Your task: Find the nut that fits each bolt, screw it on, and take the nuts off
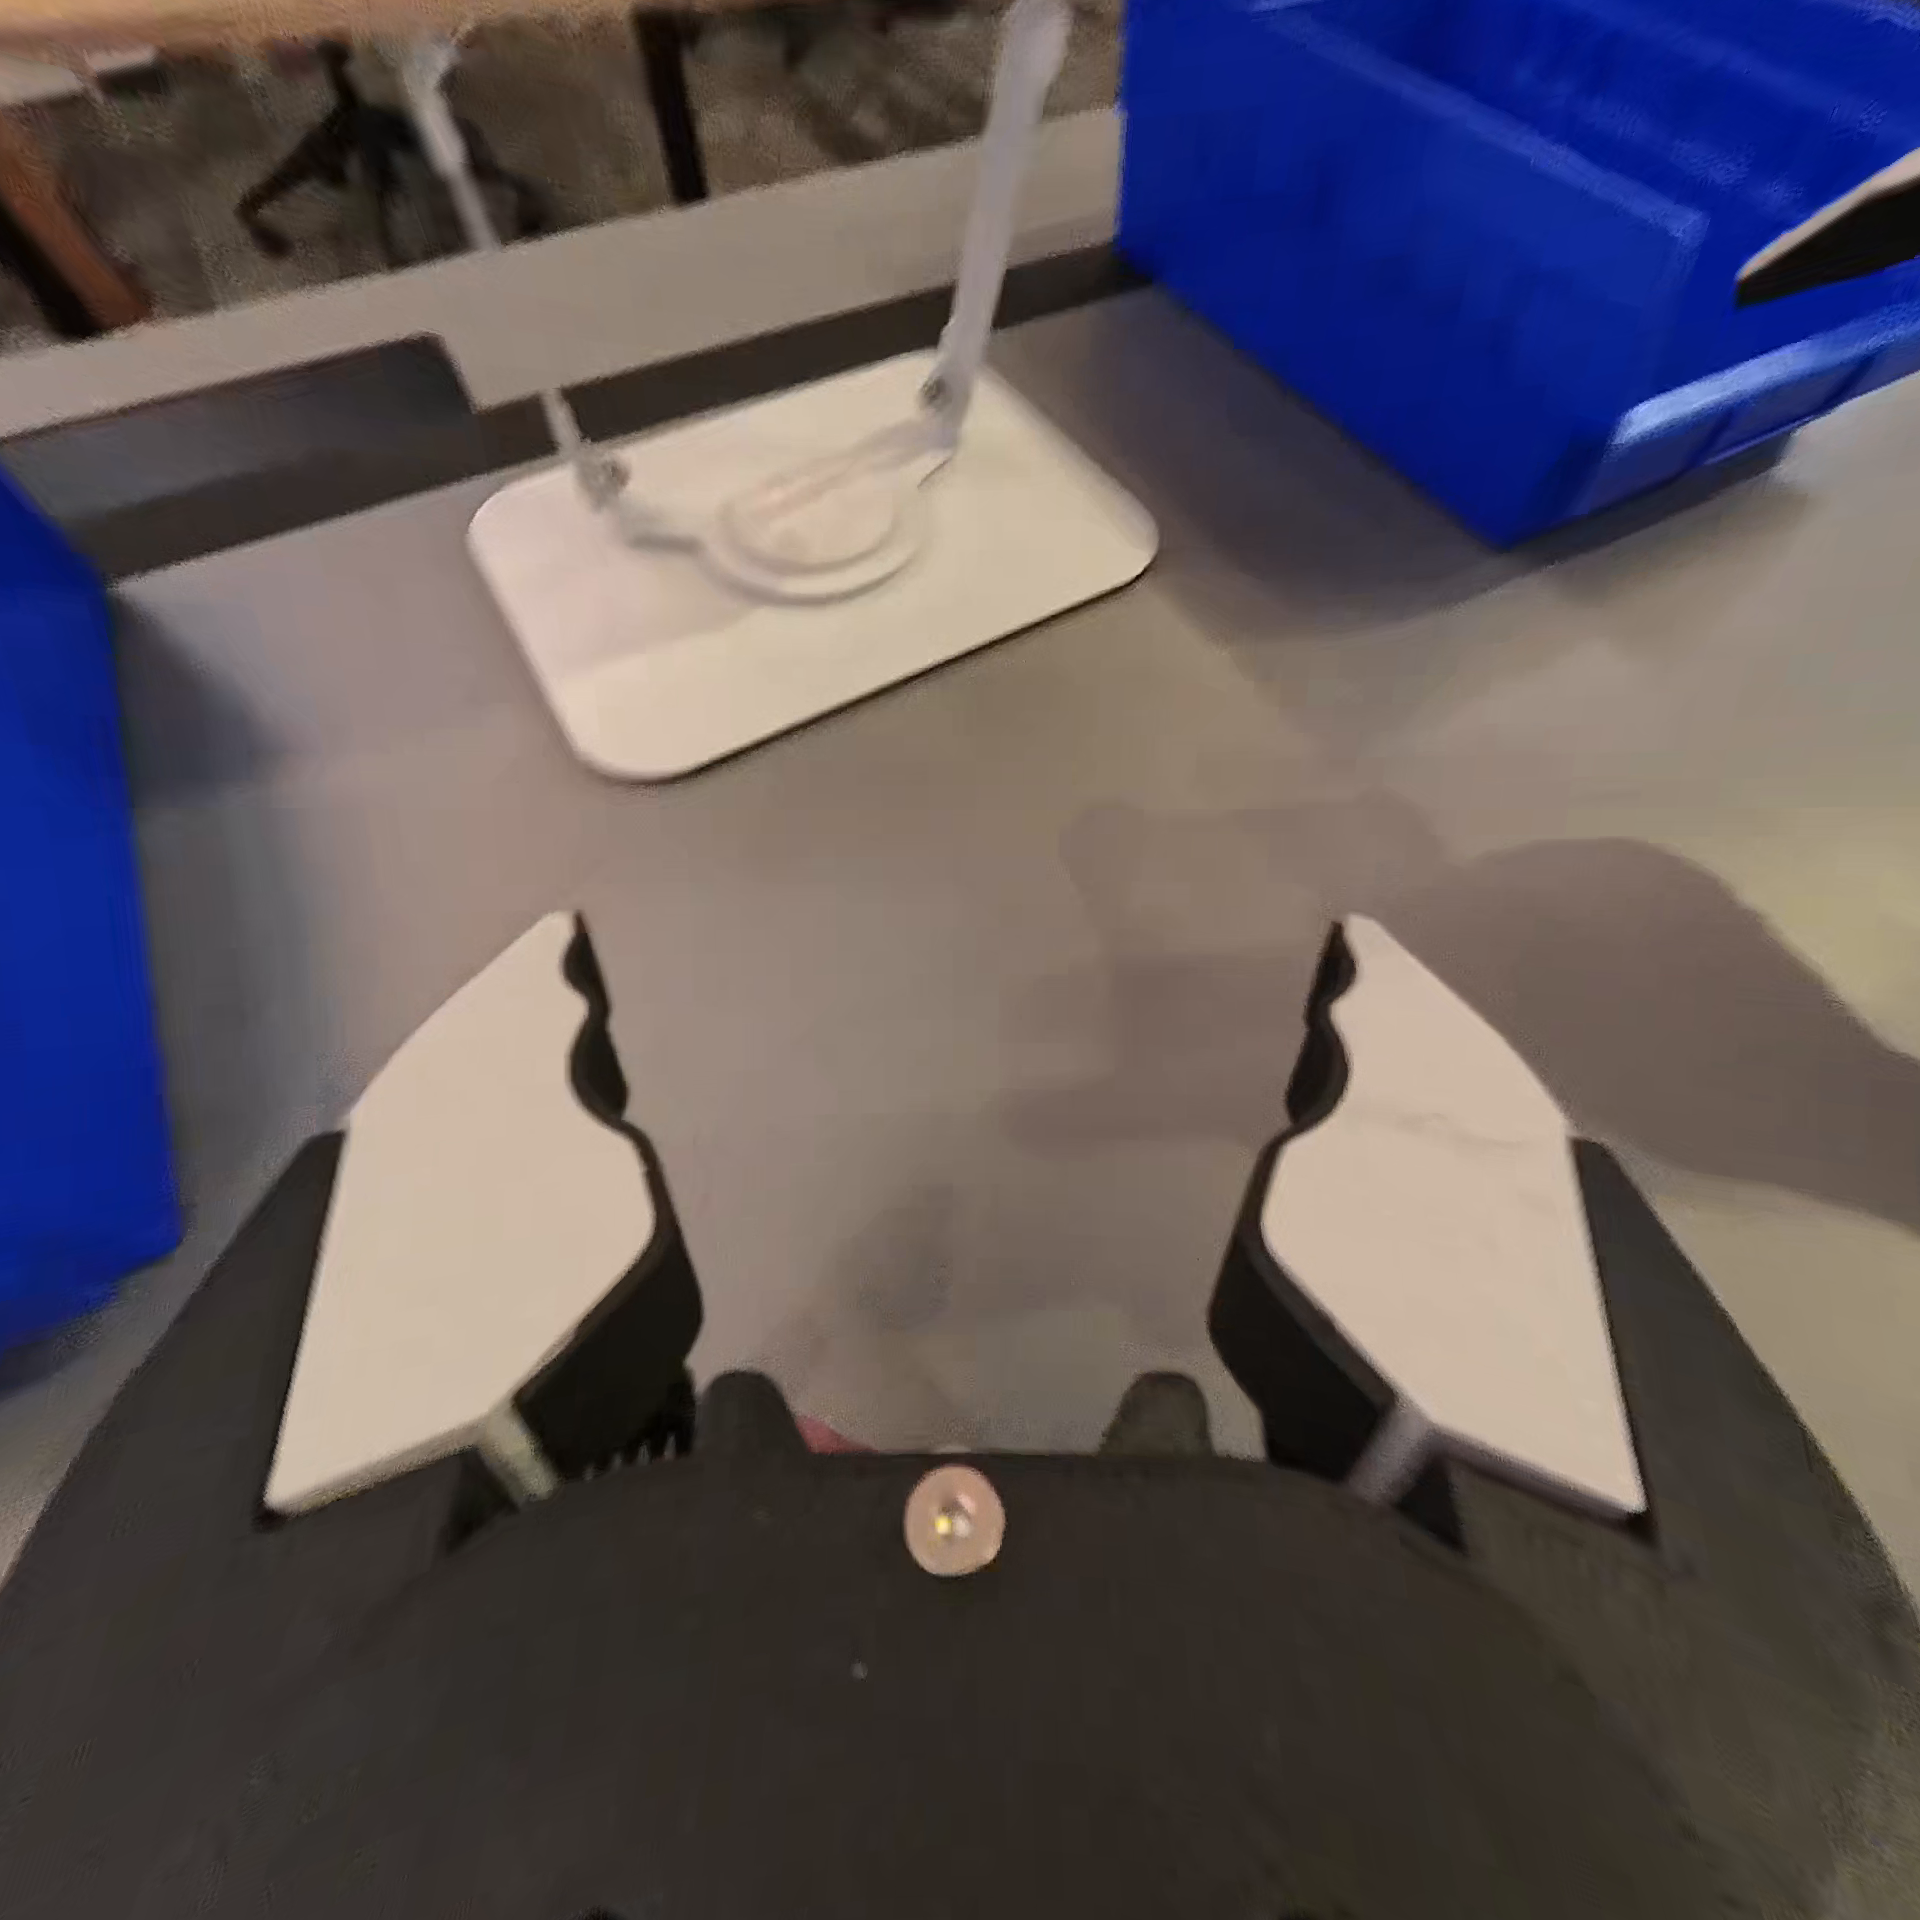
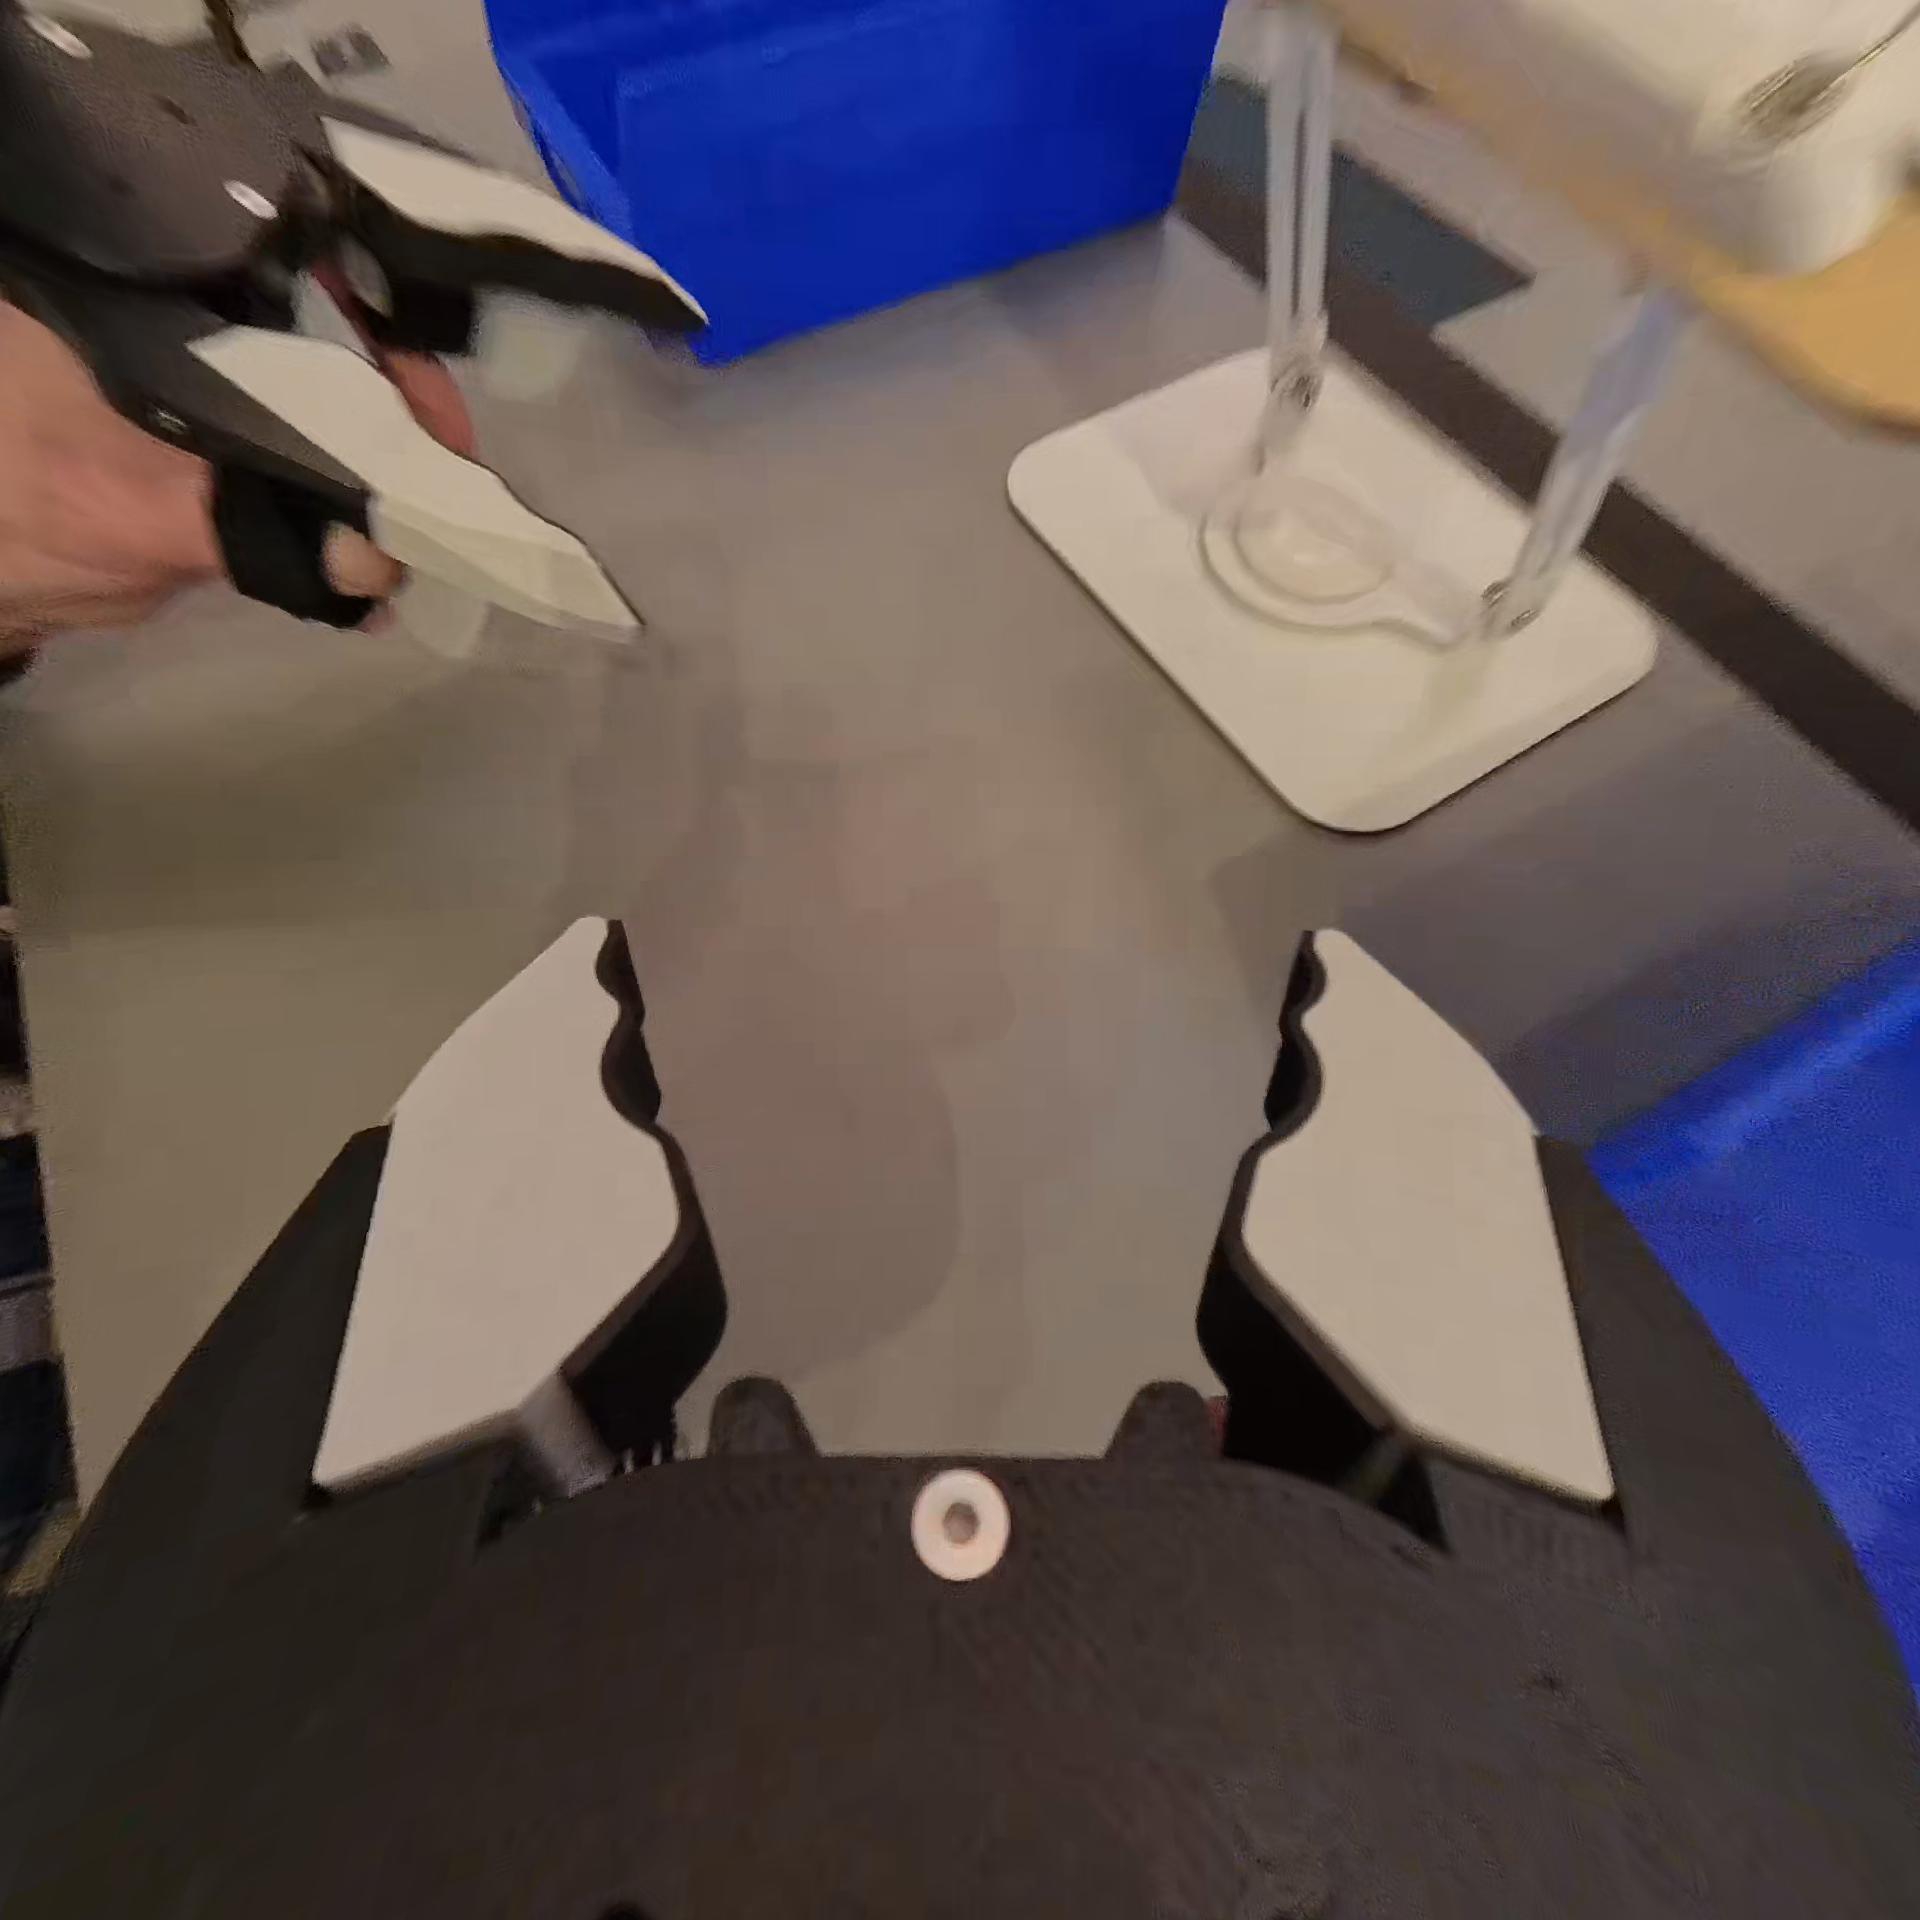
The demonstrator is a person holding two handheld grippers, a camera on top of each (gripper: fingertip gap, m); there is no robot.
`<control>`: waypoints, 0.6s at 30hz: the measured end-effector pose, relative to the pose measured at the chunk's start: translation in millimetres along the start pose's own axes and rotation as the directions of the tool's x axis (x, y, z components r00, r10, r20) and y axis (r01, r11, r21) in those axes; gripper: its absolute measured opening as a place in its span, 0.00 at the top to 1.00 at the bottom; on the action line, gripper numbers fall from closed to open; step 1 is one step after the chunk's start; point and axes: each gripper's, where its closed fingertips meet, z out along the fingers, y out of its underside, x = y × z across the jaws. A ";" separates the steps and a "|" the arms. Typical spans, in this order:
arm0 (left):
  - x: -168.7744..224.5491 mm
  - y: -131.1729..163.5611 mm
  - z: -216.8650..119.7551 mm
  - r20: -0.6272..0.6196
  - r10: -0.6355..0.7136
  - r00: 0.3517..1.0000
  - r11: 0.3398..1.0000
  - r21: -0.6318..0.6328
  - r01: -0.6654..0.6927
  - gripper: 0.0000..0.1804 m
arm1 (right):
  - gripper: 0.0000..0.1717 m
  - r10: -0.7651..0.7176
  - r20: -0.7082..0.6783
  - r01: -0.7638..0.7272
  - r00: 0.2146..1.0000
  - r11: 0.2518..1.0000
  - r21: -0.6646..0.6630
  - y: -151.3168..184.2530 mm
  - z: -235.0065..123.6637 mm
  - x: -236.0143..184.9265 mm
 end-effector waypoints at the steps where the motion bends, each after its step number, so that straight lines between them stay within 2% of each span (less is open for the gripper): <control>1: -9.2 8.2 -3.3 0.018 -0.004 1.000 1.000 -0.027 0.005 0.27 | 0.31 0.010 -0.012 -0.011 1.000 1.000 -0.028 3.4 14.9 -4.6; 5: -35.2 22.0 -8.6 0.076 0.035 0.996 0.996 -0.079 -0.029 0.19 | 0.28 0.052 0.009 -0.051 0.999 0.999 -0.016 -4.6 64.4 -25.9; 9: -48.2 36.2 -1.4 0.087 0.040 0.995 0.990 -0.138 -0.028 0.20 | 0.32 -0.001 -0.099 -0.006 0.995 0.997 -0.073 -3.4 91.4 -20.6; 13: -61.5 56.0 11.3 0.109 0.055 0.993 0.980 -0.196 -0.033 0.24 | 0.31 0.062 -0.145 -0.085 0.987 0.983 -0.163 19.1 117.5 -9.6; 16: -66.1 67.9 19.2 0.087 0.039 0.995 0.967 -0.253 -0.016 0.37 | 0.31 0.071 -0.171 -0.111 0.983 0.966 -0.232 36.5 134.2 -4.3; 18: -67.6 70.3 21.2 0.086 0.058 0.995 0.961 -0.275 -0.032 0.38 | 0.29 0.057 -0.153 -0.094 0.987 0.964 -0.247 44.8 144.6 -6.2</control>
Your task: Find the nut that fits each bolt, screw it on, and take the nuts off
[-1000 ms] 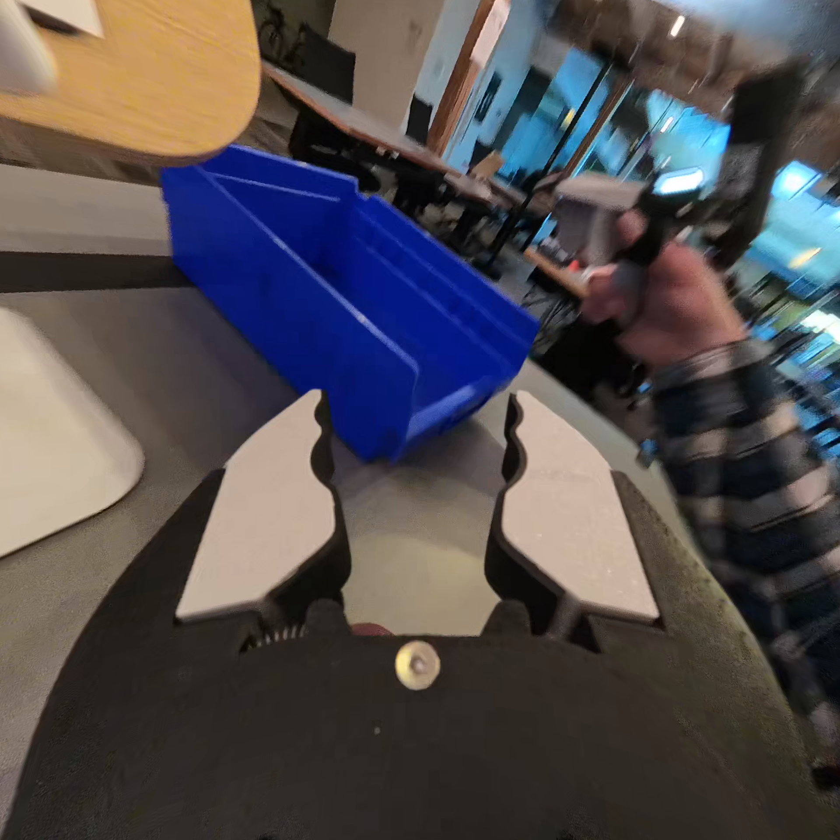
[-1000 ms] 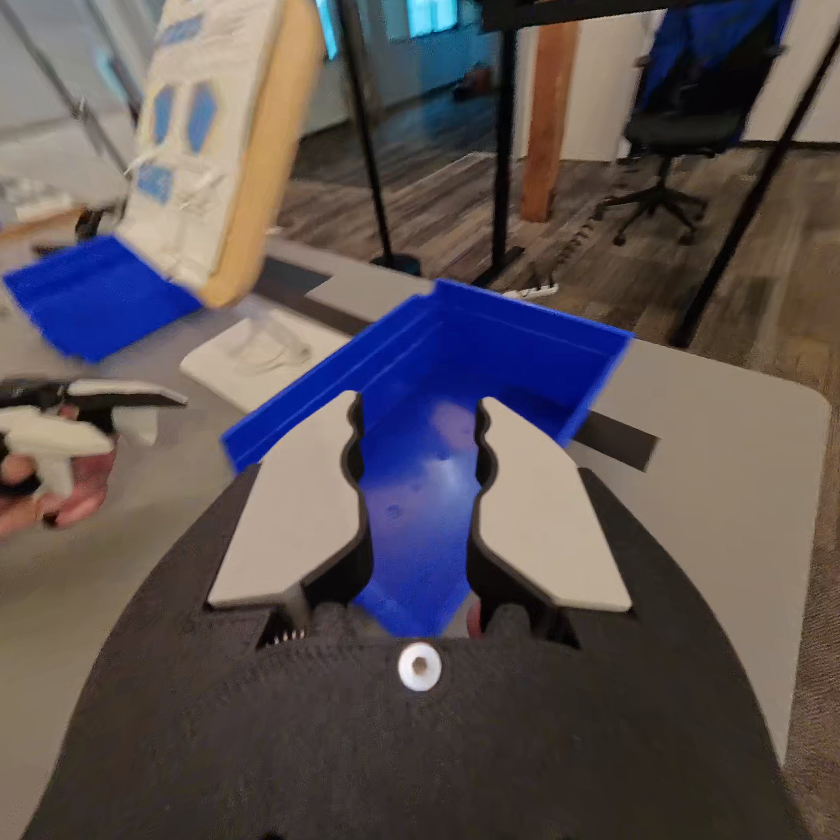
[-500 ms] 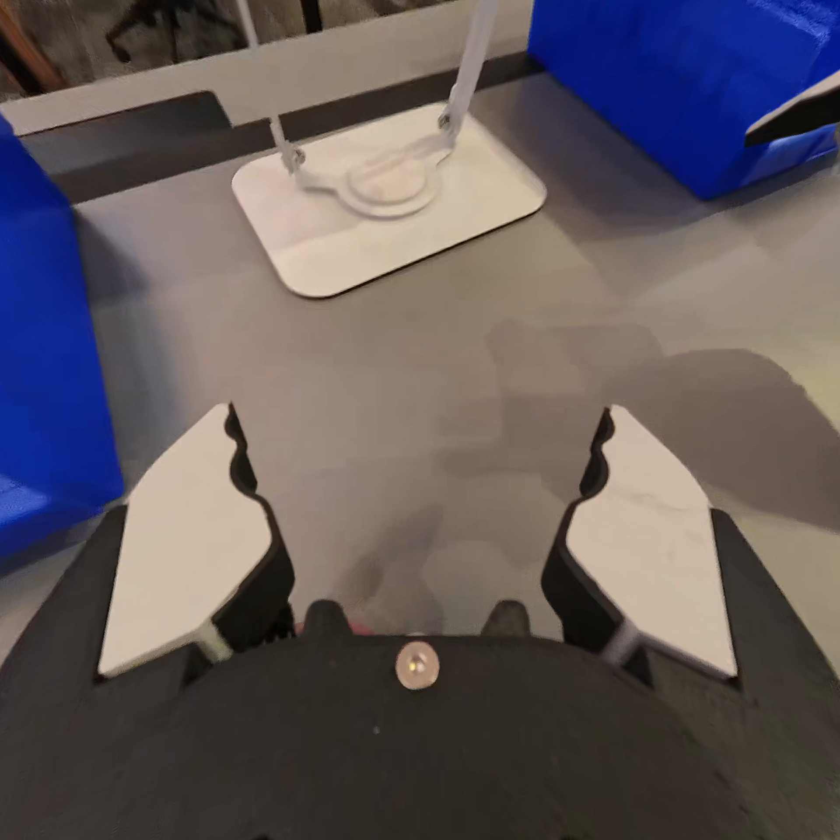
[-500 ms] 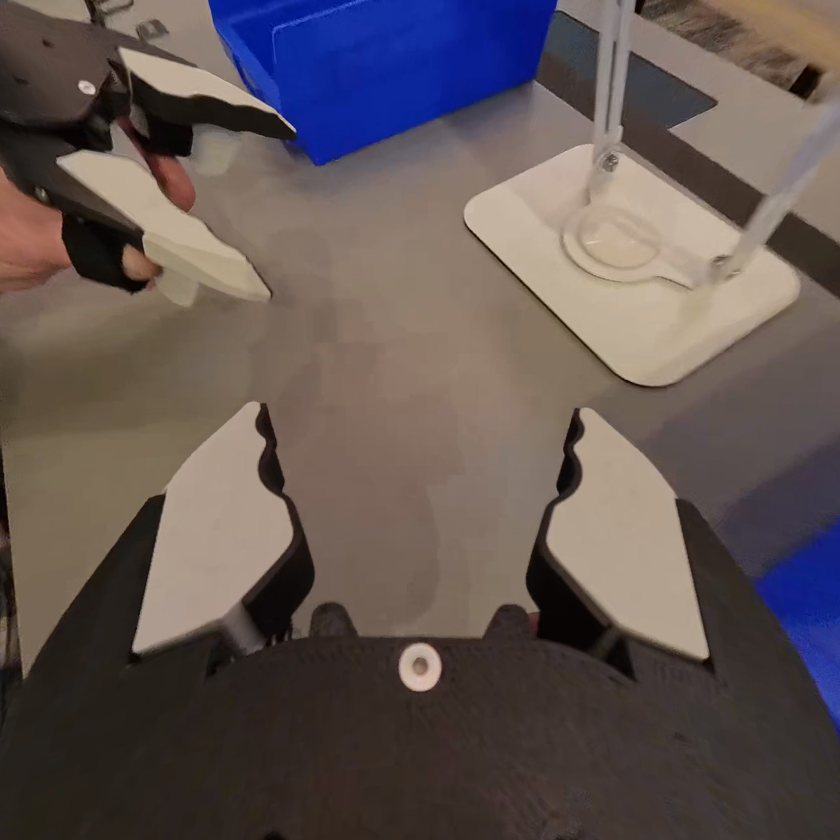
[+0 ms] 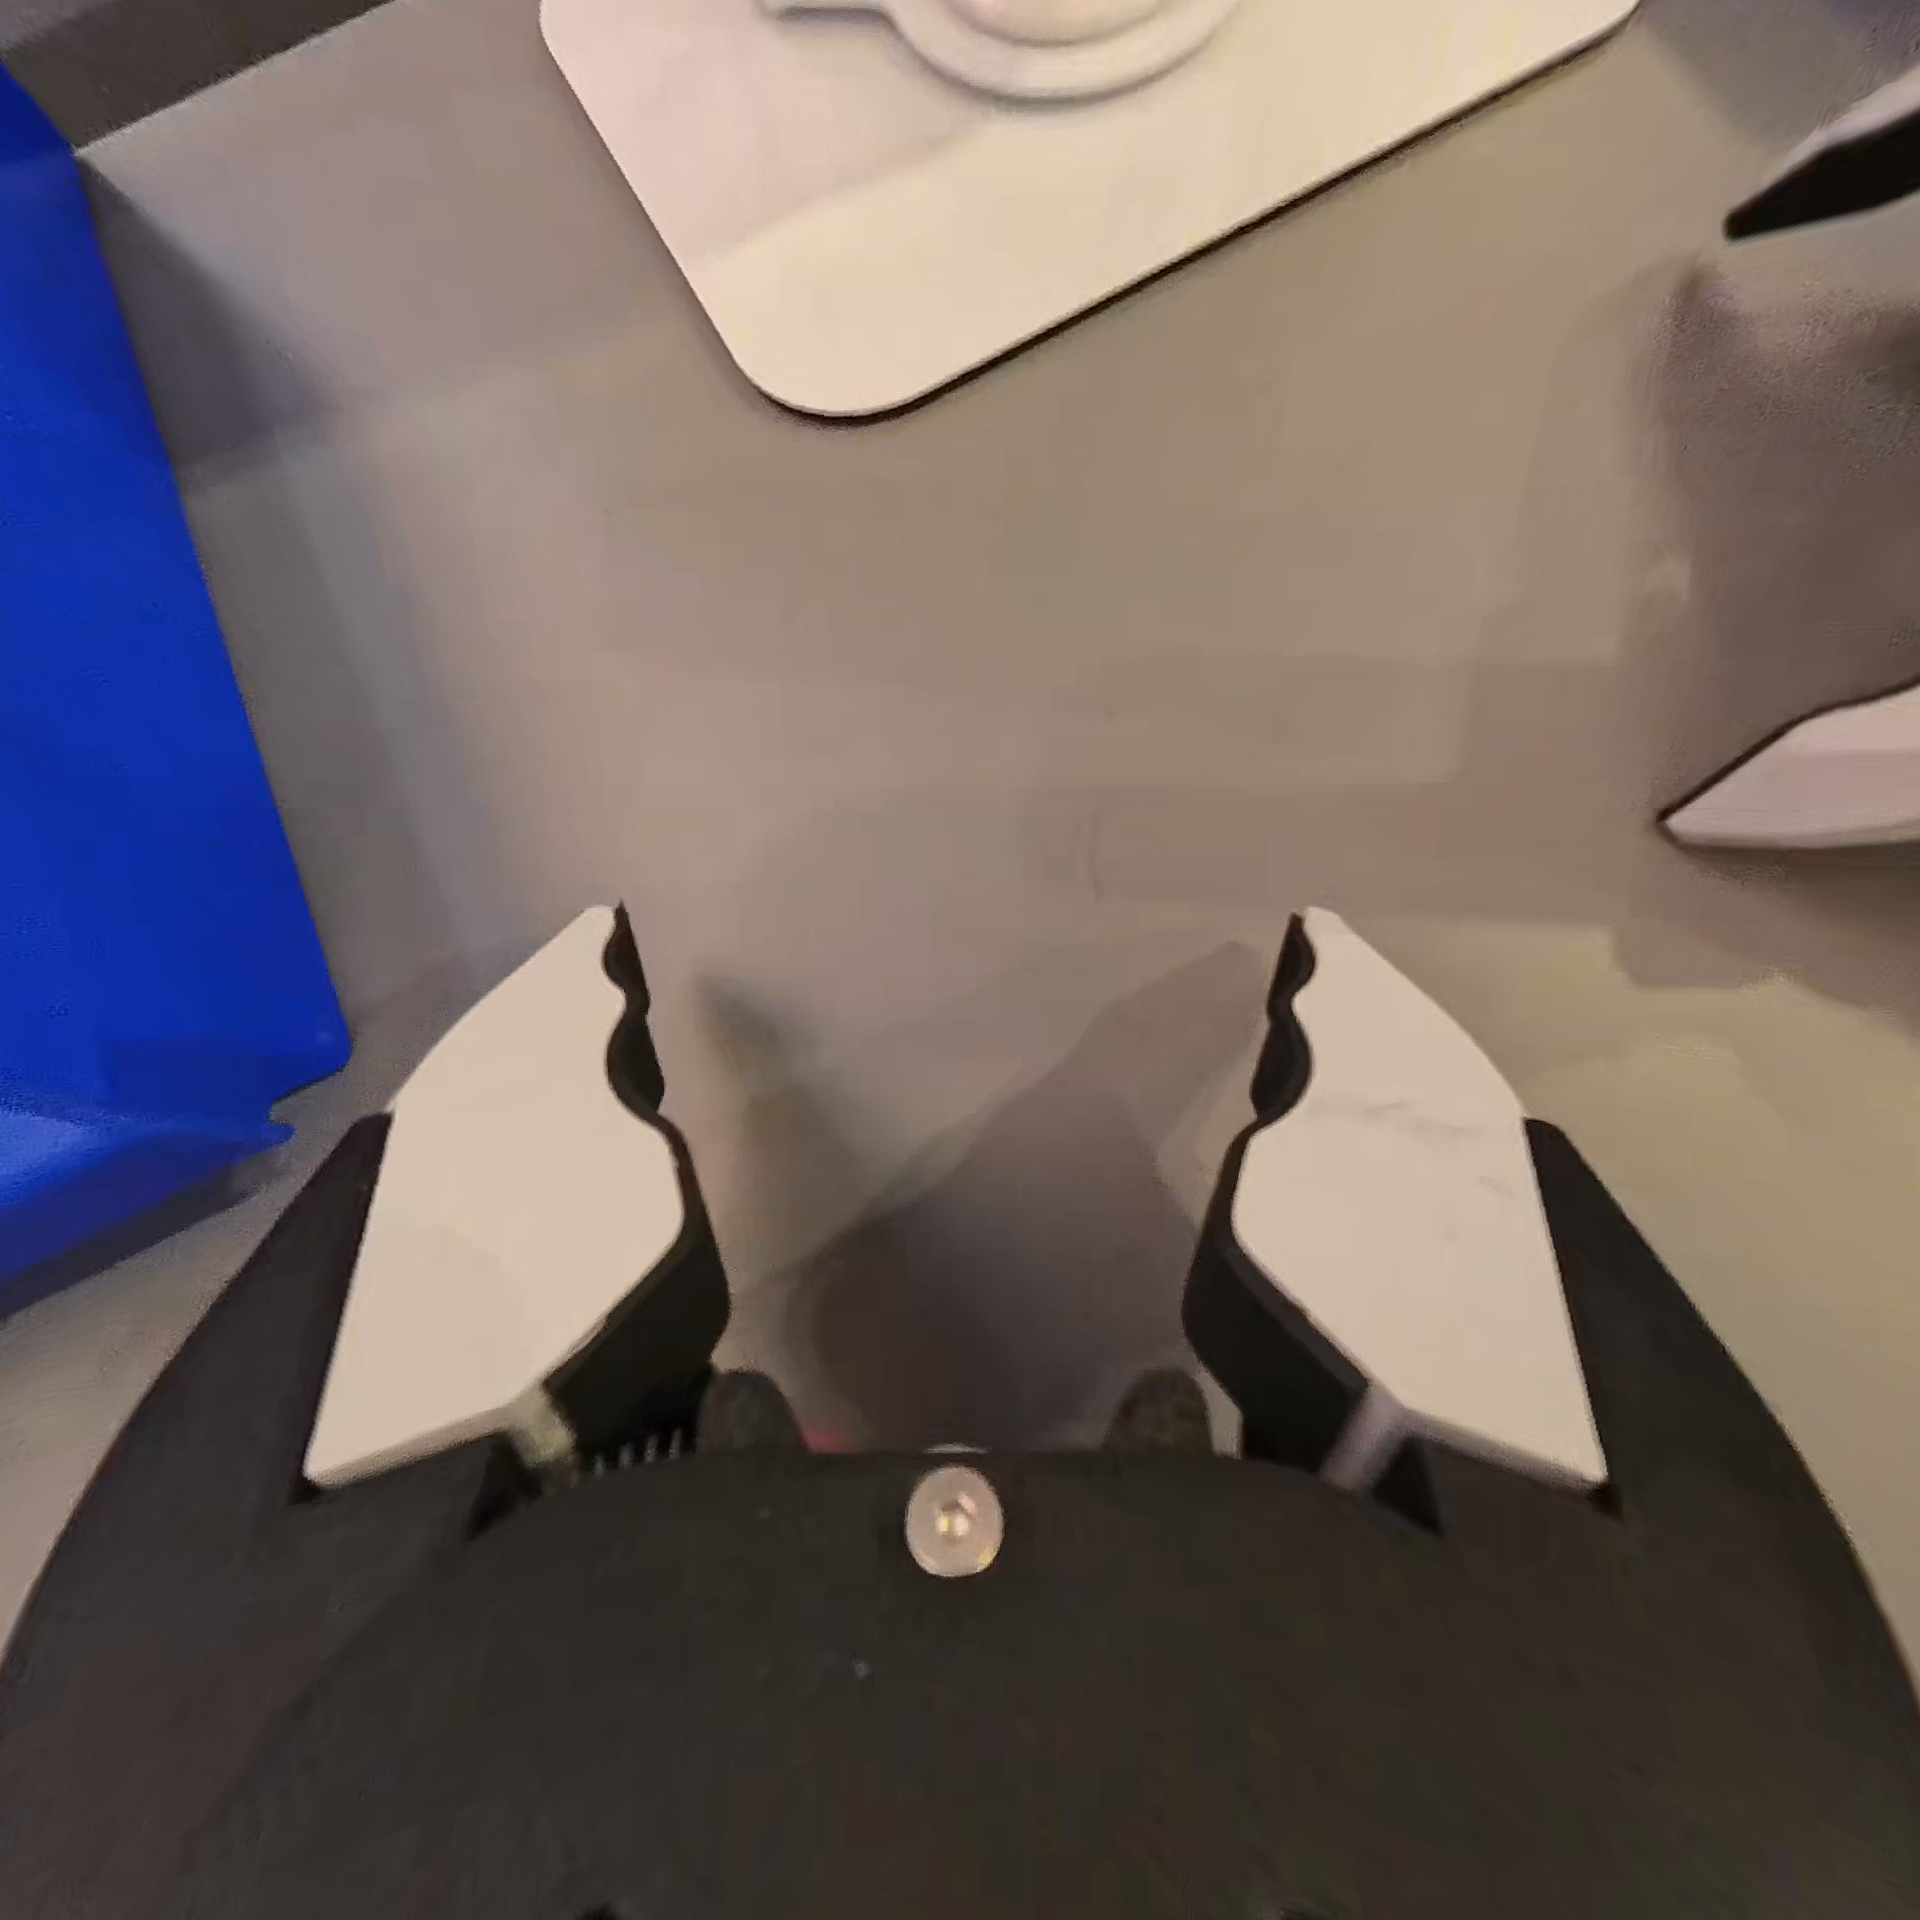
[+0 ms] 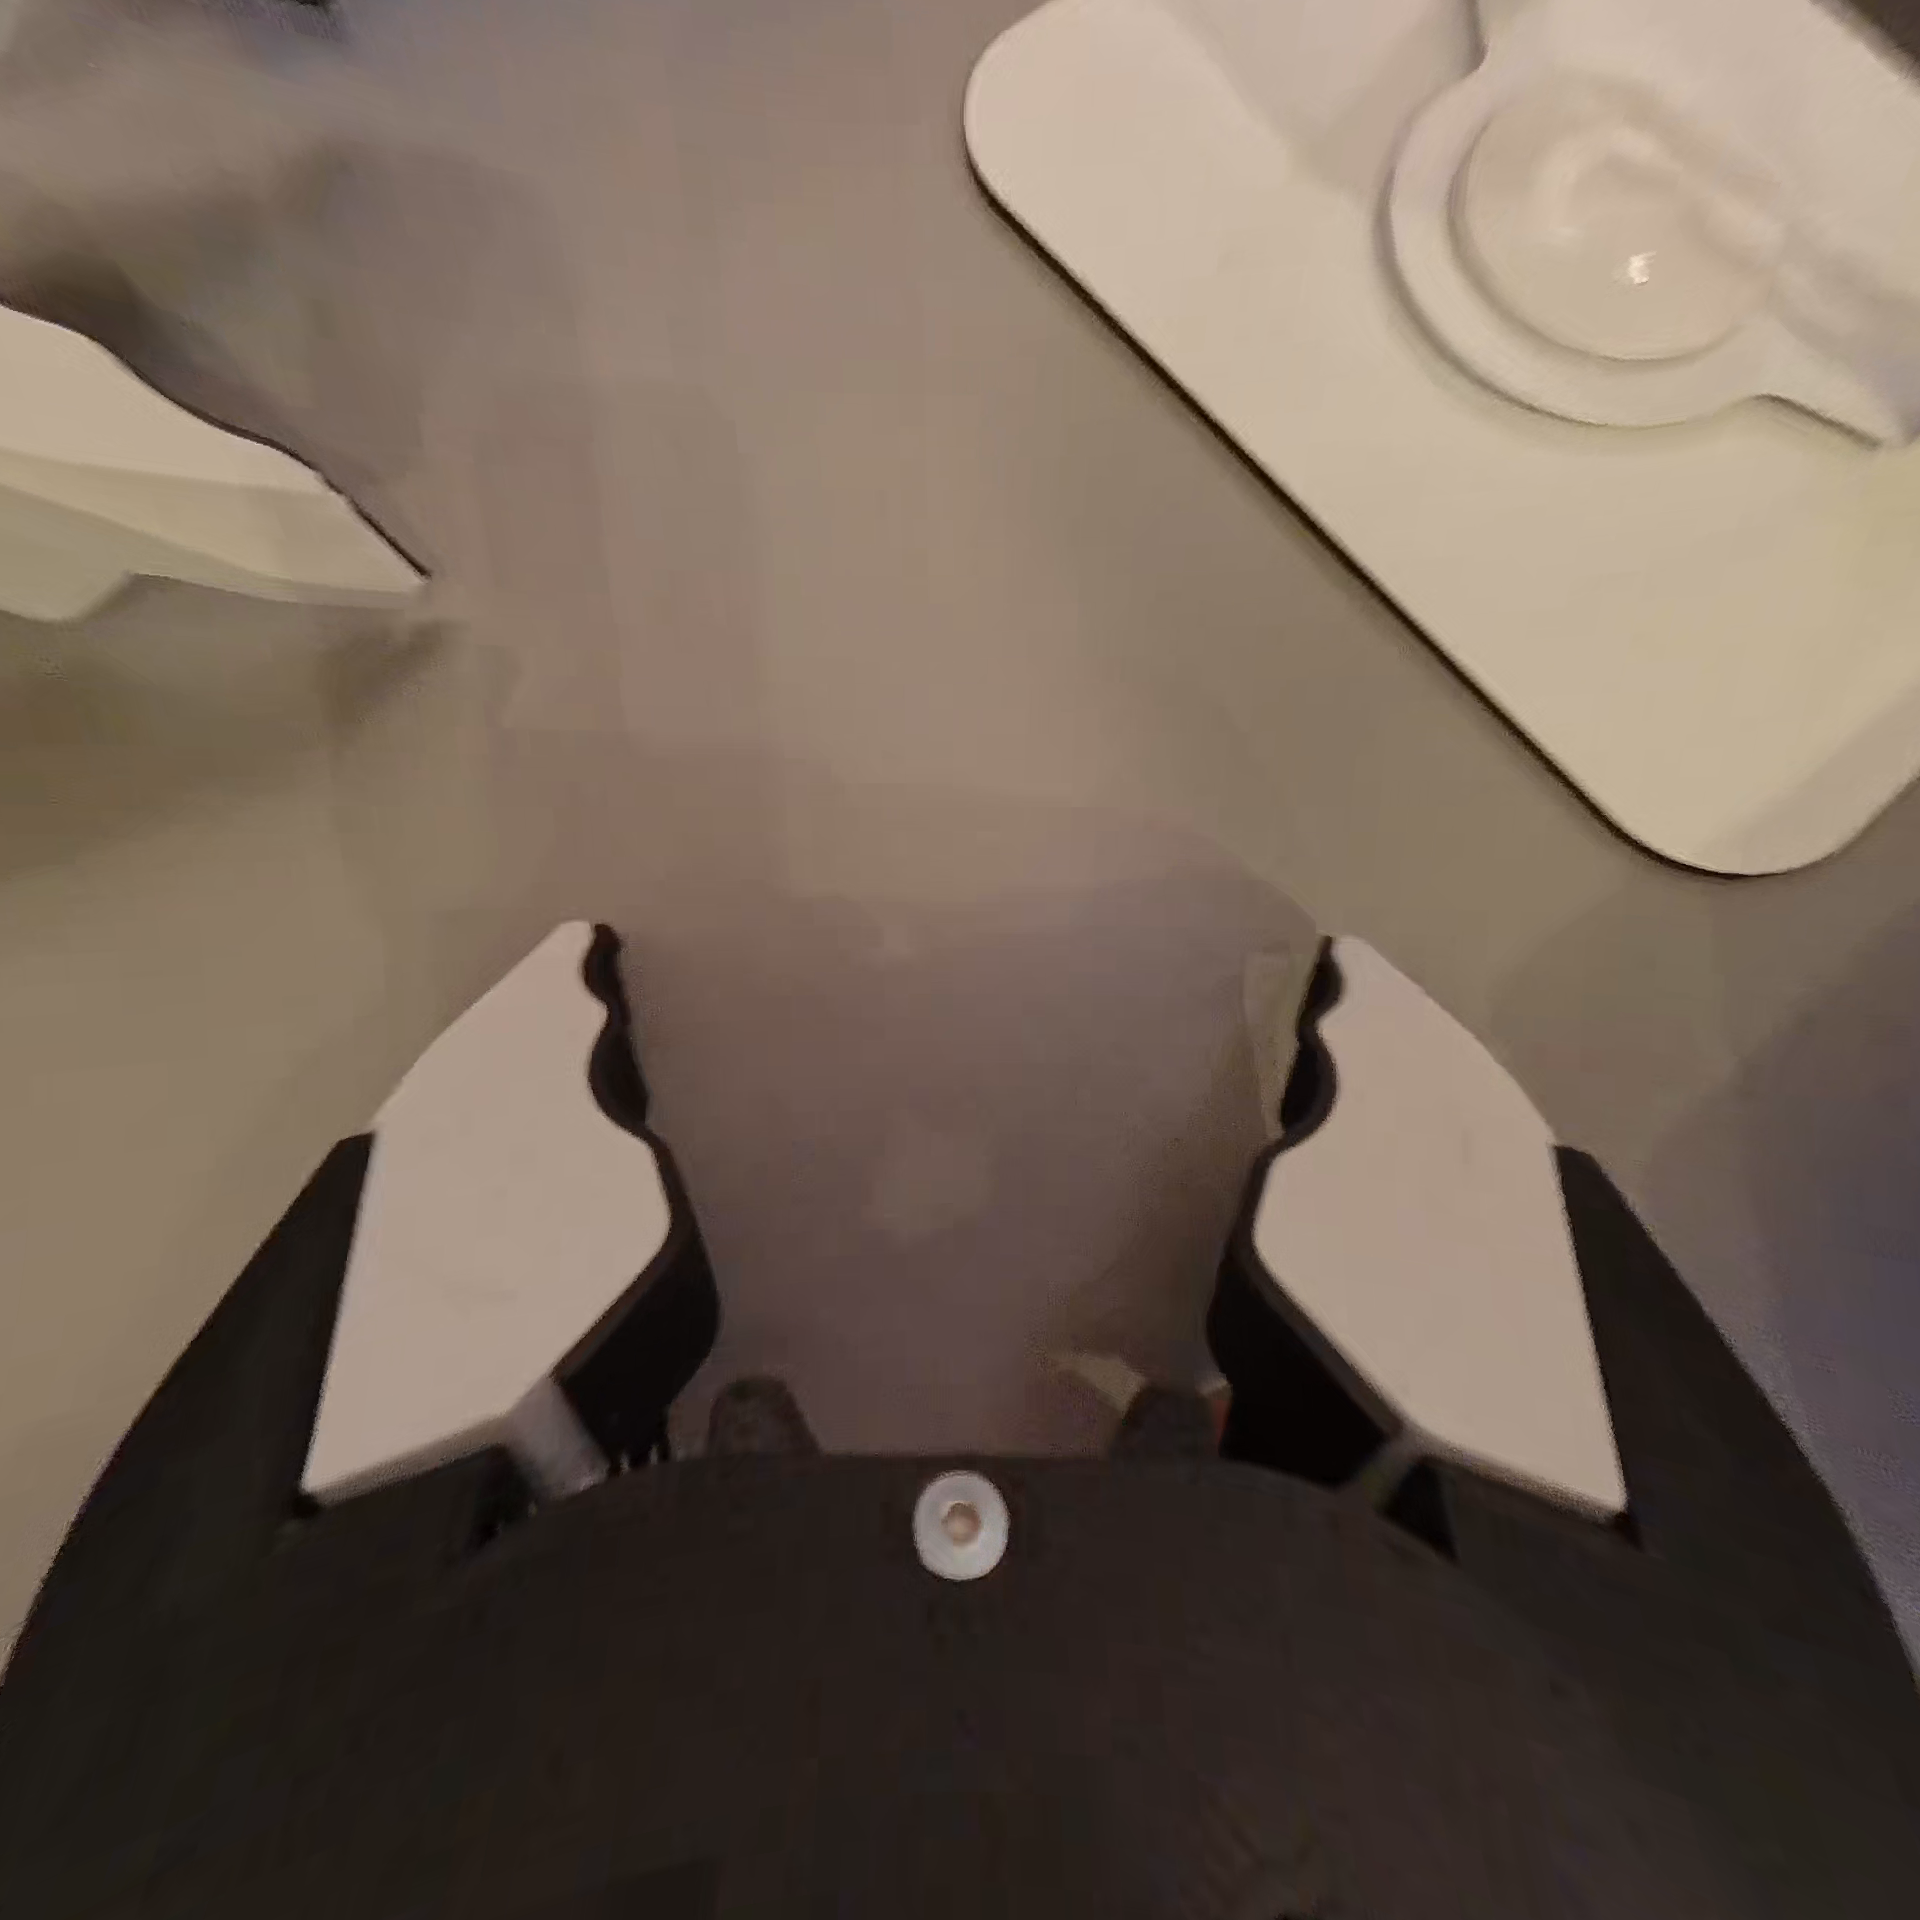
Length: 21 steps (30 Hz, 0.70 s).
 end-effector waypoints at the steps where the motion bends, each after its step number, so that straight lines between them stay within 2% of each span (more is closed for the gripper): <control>1: 0.8 3.1 1.9 0.000 0.024 1.000 0.999 -0.021 -0.024 0.39 | 0.27 0.007 0.016 -0.007 1.000 1.000 0.003 0.2 1.9 -1.8; 4: 3.2 3.1 3.0 -0.014 0.037 0.999 0.999 -0.018 -0.038 0.40 | 0.21 -0.011 0.050 0.011 0.999 1.000 -0.004 1.5 3.6 -8.9; 5: 5.4 3.2 3.3 -0.034 0.037 0.999 0.999 -0.020 -0.038 0.42 | 0.15 -0.024 0.082 0.024 0.996 1.000 -0.008 2.6 3.5 -14.6; 6: 5.3 3.8 3.7 -0.042 0.029 0.999 0.999 -0.025 -0.030 0.42 | 0.14 -0.037 0.119 0.038 0.992 0.999 -0.005 2.9 2.3 -20.3; 8: 5.7 5.1 4.0 -0.055 0.011 0.998 0.999 -0.034 -0.013 0.42 | 0.15 -0.057 0.163 0.056 0.985 0.998 0.007 3.1 -0.8 -26.6; 10: 8.0 4.9 2.9 -0.059 0.015 0.998 0.999 -0.029 -0.017 0.46 | 0.25 -0.079 0.129 0.078 0.988 0.997 0.008 3.8 -1.3 -23.7; 12: 8.2 4.7 2.4 -0.052 0.022 0.998 0.999 -0.025 -0.023 0.46 | 0.26 -0.063 0.083 0.063 0.995 0.998 0.007 2.7 0.3 -20.0; 14: 10.0 5.4 3.0 -0.079 0.000 0.997 0.999 -0.034 -0.003 0.51 | 0.27 -0.046 0.069 0.046 0.997 0.999 0.004 0.8 1.9 -20.4; 15: 10.0 6.5 3.4 -0.091 -0.018 0.996 0.999 -0.044 0.014 0.51 | 0.22 -0.059 0.088 0.059 0.994 0.998 0.003 1.0 2.1 -24.3; 16: 9.5 7.5 2.7 -0.095 -0.026 0.995 0.999 -0.047 0.021 0.51 | 0.14 -0.070 0.123 0.071 0.990 0.997 -0.005 2.8 1.8 -30.1; 17: 8.3 8.5 1.5 -0.089 -0.028 0.996 0.999 -0.046 0.023 0.52 | 0.14 -0.083 0.170 0.082 0.982 0.997 0.010 1.7 -0.6 -37.8; 18: 7.4 9.4 0.2 -0.081 -0.027 0.996 0.999 -0.043 0.023 0.52 | 0.18 -0.100 0.191 0.094 0.977 0.995 0.038 -0.9 -4.2 -41.5; 19: 8.6 10.1 -1.2 -0.083 -0.023 0.996 0.999 -0.039 0.020 0.54 | 0.26 -0.128 0.177 0.122 0.976 0.992 0.042 0.4 -5.6 -40.4; 21: 10.6 10.3 -2.0 -0.087 -0.016 0.996 0.999 -0.035 0.013 0.56 | 0.26 -0.135 0.130 0.133 0.982 0.991 0.026 3.3 -3.3 -36.9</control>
